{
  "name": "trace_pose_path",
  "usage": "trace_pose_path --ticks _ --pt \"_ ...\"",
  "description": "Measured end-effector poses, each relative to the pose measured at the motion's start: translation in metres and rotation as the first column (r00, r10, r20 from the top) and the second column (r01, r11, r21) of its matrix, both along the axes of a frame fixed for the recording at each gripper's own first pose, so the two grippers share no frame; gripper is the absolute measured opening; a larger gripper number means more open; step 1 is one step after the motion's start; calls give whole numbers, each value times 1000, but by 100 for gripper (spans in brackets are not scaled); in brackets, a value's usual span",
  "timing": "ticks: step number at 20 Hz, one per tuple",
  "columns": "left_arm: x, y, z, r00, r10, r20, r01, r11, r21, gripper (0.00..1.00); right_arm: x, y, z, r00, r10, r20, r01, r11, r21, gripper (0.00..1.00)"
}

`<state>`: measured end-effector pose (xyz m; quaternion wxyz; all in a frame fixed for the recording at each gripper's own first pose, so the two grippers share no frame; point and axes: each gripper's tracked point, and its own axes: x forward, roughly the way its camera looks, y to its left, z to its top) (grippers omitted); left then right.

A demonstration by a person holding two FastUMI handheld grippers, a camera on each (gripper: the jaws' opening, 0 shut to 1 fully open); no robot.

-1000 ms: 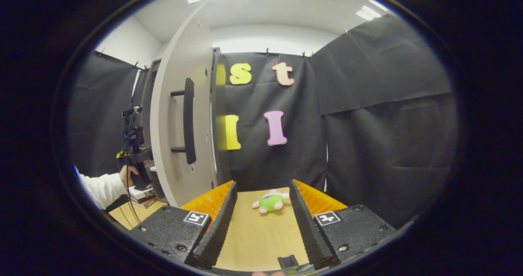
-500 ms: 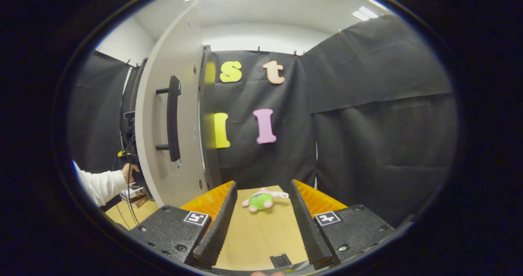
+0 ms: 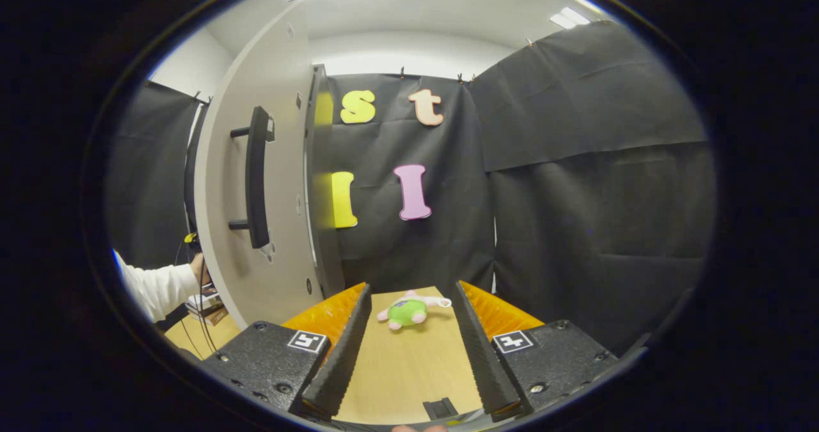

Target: Open the cabinet door with the right hand, grasp the bottle in the cabinet with the left hand and place it on the coaster, then close the cabinet door with the right hand.

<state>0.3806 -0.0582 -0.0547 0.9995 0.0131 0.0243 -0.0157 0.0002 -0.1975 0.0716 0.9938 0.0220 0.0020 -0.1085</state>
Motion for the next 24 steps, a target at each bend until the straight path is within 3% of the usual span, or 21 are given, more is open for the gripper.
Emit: trace_pose_path --ticks 6,7,8,9,15,24 --pt "2 1 3 1000 -11 -5 11 999 -42 95 3 0 -1 1000 4 3 -4 1000 2 81" --pt "3 1 2 1000 -12 -9 11 999 -41 83 2 0 -2 1000 4 3 -4 1000 2 81" --pt "2 2 3 1000 -13 -11 12 999 -41 93 2 0 -2 1000 4 5 -4 1000 4 81" --pt "1 2 3 1000 -15 -13 14 999 -41 81 3 0 -2 1000 6 5 -6 1000 6 80" --pt "-10 7 16 1000 -14 12 14 998 -61 77 2 6 -3 1000 17 10 -17 1000 6 81" --pt "-74 22 34 998 -48 41 50 996 -70 76 2 28 2 996 84 22 -83 996 -14 80"
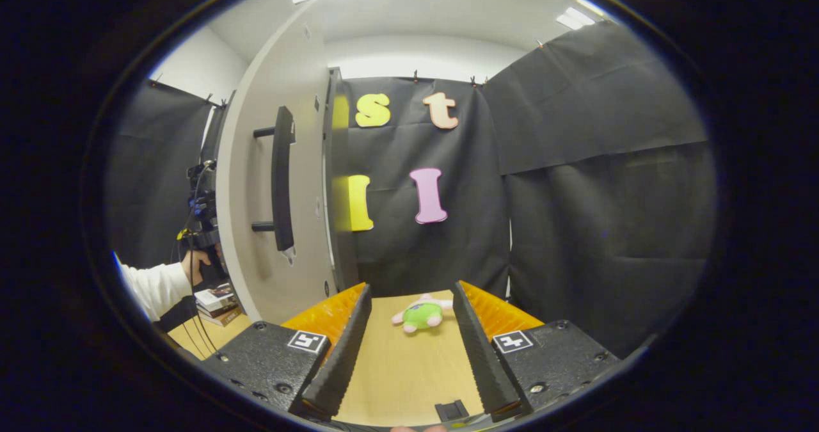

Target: Open the cabinet door with the right hand, grasp the bottle in the cabinet with the left hand and place it on the coaster, then close the cabinet door with the right hand.

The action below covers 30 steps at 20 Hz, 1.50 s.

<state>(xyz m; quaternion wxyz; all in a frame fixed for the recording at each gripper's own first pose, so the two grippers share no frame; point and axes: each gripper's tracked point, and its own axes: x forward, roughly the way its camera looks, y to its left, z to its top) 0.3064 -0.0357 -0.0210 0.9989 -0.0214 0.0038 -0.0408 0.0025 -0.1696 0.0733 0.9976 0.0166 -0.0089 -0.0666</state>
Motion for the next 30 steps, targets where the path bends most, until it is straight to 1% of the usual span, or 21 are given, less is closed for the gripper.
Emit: trace_pose_path --ticks 4,8,12,15,17,20,24,28,30 --pt "-47 20 -9 1000 6 -1 -6 1000 23 76 -2 9 2 1000 30 4 -30 1000 2 80" --pt "-97 36 -39 999 18 -31 -17 999 29 76 -4 16 6 999 47 21 -47 999 5 80" --pt "-139 64 -82 995 80 -67 -78 997 30 76 -5 22 11 997 63 33 -64 998 11 80" --pt "-165 89 -129 981 146 -127 -145 989 22 76 -5 21 13 998 58 27 -58 998 13 81" --pt "-180 105 -152 968 200 -152 -198 980 29 76 -4 23 15 998 61 24 -62 998 31 81" --pt "-200 121 -181 949 267 -168 -258 963 76 76 -6 20 25 999 41 34 -42 998 41 81" --pt "-215 132 -219 931 316 -182 -300 948 109 76 -9 20 33 999 25 36 -27 998 53 80" --pt "-223 140 -240 912 365 -186 -347 930 122 76 -12 19 39 999 -3 46 0 997 75 81" --pt "-224 140 -252 909 367 -195 -349 929 120 76 -16 16 44 998 -19 53 15 997 77 81"
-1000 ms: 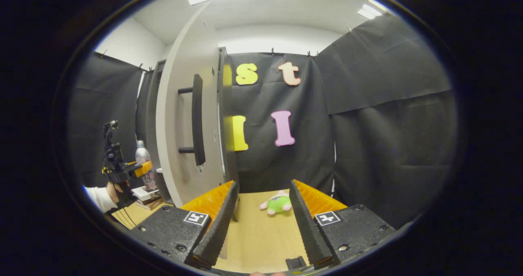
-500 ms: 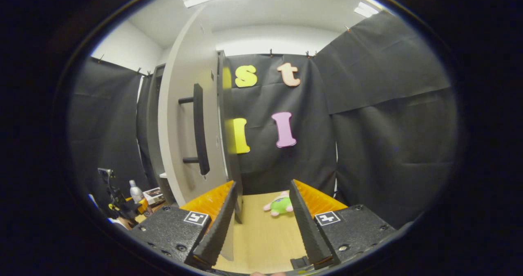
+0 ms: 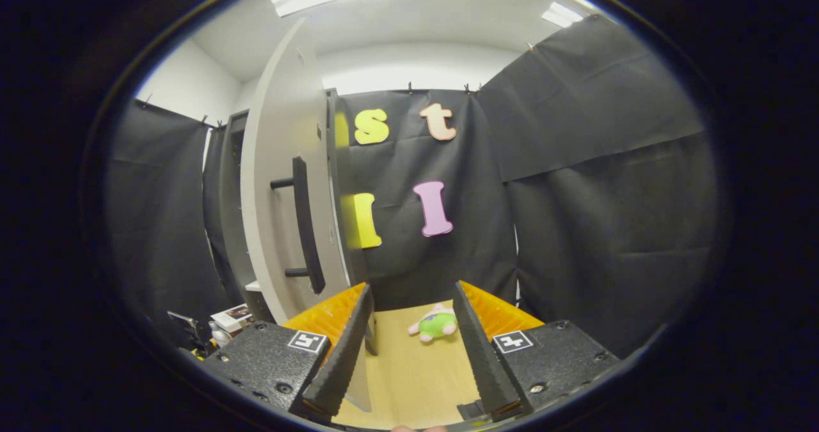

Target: Open the cabinet door with the right hand, grasp the bottle in the cabinet with the left hand and place it on the coaster, then close the cabinet door with the right hand.

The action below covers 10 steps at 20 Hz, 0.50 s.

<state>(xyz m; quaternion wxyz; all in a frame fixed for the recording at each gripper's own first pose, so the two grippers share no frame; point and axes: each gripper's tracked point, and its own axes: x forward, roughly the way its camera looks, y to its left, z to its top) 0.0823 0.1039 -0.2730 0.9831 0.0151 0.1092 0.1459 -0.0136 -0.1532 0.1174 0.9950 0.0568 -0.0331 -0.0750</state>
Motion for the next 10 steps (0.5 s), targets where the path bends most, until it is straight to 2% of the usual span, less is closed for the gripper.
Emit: trace_pose_path --ticks 10 --pt "-6 -4 -31 1000 -9 -28 9 1000 10 76 -13 -3 8 998 -63 -23 62 997 -53 80"
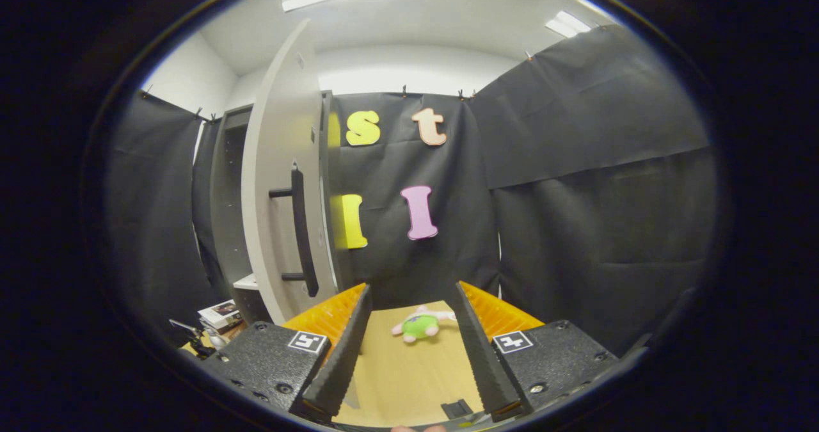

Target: Open the cabinet door with the right hand, grasp the bottle in the cabinet with the left hand and place it on the coaster, then close the cabinet door with the right hand.

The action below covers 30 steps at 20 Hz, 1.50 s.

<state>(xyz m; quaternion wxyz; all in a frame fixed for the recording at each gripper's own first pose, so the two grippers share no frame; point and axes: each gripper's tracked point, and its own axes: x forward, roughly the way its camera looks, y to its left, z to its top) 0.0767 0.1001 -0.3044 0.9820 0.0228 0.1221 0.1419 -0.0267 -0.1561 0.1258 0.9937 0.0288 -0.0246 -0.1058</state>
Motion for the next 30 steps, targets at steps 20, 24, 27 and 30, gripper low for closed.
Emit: trace_pose_path --ticks 20,24,27,30 --pt "-17 -2 -10 1000 16 8 -16 1000 -4 78 5 7 -10 999 3 -36 -4 1000 -30 80" --pt "-16 -5 -8 1000 5 5 -5 1000 -14 95 5 7 -11 999 11 -37 -12 1000 -25 81" --pt "-19 1 16 999 21 47 -22 1000 13 90 4 7 -15 999 13 -41 -15 999 -33 80" --pt "-15 0 62 991 6 136 -11 999 32 90 6 6 -18 999 18 -42 -20 999 -38 80"
